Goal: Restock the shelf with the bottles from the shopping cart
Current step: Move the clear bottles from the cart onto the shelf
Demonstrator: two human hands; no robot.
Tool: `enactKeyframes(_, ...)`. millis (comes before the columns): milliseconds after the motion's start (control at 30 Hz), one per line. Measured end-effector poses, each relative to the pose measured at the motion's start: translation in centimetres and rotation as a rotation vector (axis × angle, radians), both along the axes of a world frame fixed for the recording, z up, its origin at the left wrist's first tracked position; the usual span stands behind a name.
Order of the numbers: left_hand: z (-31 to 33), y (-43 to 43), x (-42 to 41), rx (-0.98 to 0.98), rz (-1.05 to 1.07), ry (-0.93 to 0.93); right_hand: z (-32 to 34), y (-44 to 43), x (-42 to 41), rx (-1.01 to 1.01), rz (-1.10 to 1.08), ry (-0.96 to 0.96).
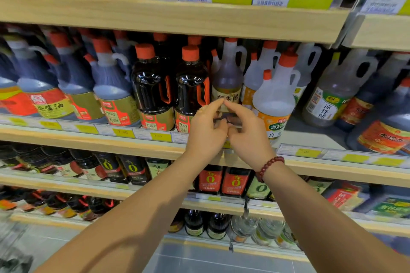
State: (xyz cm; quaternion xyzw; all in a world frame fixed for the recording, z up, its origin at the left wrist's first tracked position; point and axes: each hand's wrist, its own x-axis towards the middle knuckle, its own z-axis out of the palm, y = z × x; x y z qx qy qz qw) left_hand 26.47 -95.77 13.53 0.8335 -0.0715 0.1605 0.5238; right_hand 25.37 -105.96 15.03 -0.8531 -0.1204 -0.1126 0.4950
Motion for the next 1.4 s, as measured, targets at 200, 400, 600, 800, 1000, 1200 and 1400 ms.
enactKeyframes(200,3.4,6.4,-7.3,-0.035,0.082,-0.005,3.3,3.7,-5.8,0.082,0.053,-0.002)
enactKeyframes(400,5.2,16.4,-15.4,-0.122,0.308,0.081,5.4,13.4,-10.7,0.082,0.220,0.016)
enactKeyframes(600,5.9,29.1,-23.9,-0.157,0.570,0.077,6.2,26.2,-15.8,0.082,0.456,0.080)
enactKeyframes(800,4.2,40.3,-32.1,-0.231,0.841,0.064,4.6,39.5,-20.2,0.002,0.676,0.150)
enactKeyframes(1000,0.4,47.3,-37.8,-0.355,1.040,0.119,2.7,49.1,-23.4,-0.005,0.885,0.206)
enactKeyframes(1200,-1.9,52.8,-40.7,-0.517,1.260,0.092,-0.7,57.5,-24.8,-0.093,0.992,0.334)
enactKeyframes(1400,-4.1,60.3,-41.1,-0.604,1.417,0.087,-4.2,66.3,-23.9,-0.173,1.122,0.363)
